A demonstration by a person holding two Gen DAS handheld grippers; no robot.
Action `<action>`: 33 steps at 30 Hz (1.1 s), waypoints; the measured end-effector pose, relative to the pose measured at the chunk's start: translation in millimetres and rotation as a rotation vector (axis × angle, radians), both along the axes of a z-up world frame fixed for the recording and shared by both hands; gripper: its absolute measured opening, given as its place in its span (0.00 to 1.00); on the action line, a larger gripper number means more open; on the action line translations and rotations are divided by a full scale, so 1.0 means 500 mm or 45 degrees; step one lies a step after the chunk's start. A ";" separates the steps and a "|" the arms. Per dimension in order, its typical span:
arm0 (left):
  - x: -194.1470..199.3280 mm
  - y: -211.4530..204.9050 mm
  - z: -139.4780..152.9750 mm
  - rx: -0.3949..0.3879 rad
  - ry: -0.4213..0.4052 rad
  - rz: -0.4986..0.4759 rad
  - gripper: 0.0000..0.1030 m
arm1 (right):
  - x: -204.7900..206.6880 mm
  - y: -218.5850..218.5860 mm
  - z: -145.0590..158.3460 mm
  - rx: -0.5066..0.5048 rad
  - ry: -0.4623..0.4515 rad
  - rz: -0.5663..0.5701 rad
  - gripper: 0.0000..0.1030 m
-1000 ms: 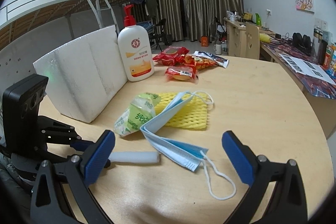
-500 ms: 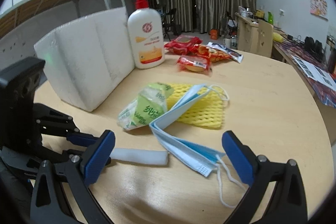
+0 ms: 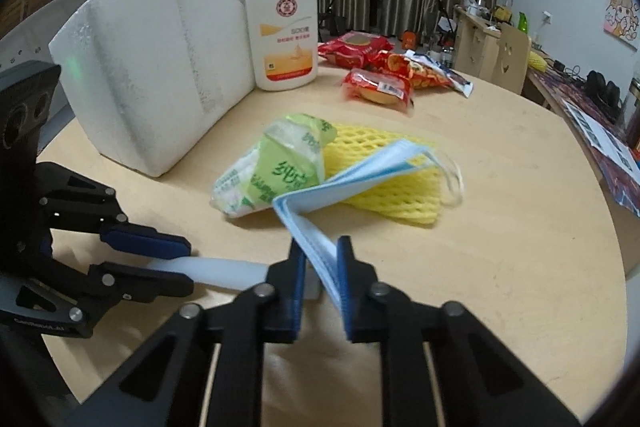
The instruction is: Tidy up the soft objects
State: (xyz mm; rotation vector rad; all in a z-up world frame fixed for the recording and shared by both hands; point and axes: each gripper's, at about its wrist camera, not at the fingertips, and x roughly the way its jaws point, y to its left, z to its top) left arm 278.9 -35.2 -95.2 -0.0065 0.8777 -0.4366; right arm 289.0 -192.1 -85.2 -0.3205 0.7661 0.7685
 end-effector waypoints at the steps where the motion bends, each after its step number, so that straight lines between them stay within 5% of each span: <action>1: 0.000 0.000 0.000 0.000 0.000 -0.001 0.21 | -0.002 0.003 -0.002 -0.008 0.004 0.009 0.15; 12: 0.001 0.001 0.001 -0.005 0.000 0.001 0.19 | -0.009 -0.003 0.004 0.046 0.011 -0.019 0.08; 25: -0.024 -0.009 0.022 -0.049 -0.059 -0.054 0.10 | -0.028 -0.101 0.057 0.319 0.050 -0.169 0.08; 33: -0.028 -0.021 0.020 -0.031 -0.052 -0.093 0.10 | -0.023 -0.093 0.053 0.280 0.014 -0.252 0.11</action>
